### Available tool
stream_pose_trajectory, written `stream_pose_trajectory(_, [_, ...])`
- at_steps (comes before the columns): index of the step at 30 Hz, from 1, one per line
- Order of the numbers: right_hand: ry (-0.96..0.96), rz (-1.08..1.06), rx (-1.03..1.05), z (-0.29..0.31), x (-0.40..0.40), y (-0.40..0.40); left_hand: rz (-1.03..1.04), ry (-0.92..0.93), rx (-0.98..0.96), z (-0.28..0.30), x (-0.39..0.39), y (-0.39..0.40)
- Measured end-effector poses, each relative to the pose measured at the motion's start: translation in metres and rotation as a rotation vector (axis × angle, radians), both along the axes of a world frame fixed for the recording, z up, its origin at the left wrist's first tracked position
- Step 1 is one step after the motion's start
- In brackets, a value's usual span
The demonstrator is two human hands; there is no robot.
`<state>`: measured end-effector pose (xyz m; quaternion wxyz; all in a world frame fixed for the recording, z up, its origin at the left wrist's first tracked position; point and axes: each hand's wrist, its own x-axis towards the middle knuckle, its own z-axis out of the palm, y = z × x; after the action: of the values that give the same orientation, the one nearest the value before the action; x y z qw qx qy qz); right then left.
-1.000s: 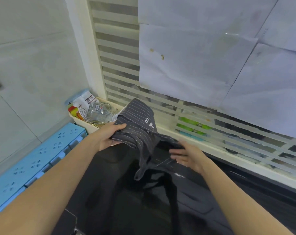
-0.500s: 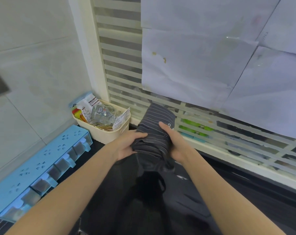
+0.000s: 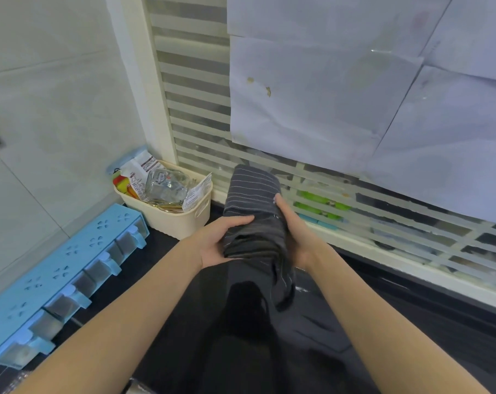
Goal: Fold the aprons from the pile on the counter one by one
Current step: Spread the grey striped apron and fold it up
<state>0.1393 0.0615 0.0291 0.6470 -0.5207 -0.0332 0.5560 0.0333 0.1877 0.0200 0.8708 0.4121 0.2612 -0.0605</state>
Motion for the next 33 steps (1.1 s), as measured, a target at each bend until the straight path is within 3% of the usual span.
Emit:
stream_pose_trajectory(2, [-0.04, -0.07, 0.057, -0.005, 0.005, -0.003, 0.114, -0.025, -0.028, 0.001, 0.003, 0.001])
stream_pose_trajectory(5, [-0.286, -0.093, 0.093, -0.011, 0.011, -0.011, 0.302, -0.047, -0.067, 0.001, 0.003, 0.009])
stream_pose_trajectory(9, [-0.713, 0.192, -0.045, -0.011, 0.0, -0.008, 0.417, -0.044, -0.111, -0.003, 0.004, 0.009])
stream_pose_trajectory(11, [-0.877, 0.226, -0.145, -0.011, -0.006, -0.001, 0.446, -0.043, -0.118, -0.004, 0.004, 0.005])
stream_pose_trajectory(15, [-0.74, -0.081, -0.013, 0.002, 0.012, -0.005, 0.474, -0.05, -0.116, -0.004, -0.001, 0.011])
stream_pose_trajectory(18, [-0.749, -0.156, -0.029, 0.006, 0.025, -0.002, 0.382, -0.056, -0.062, -0.001, -0.005, 0.013])
stream_pose_trajectory(22, [-0.716, -0.11, -0.187, 0.003, 0.012, 0.013, 0.281, -0.142, -0.019, 0.01, 0.005, -0.001])
stream_pose_trajectory(33, [-0.683, 0.264, -0.435, -0.035, -0.009, 0.016, 0.397, -0.307, -0.126, 0.015, 0.022, -0.026])
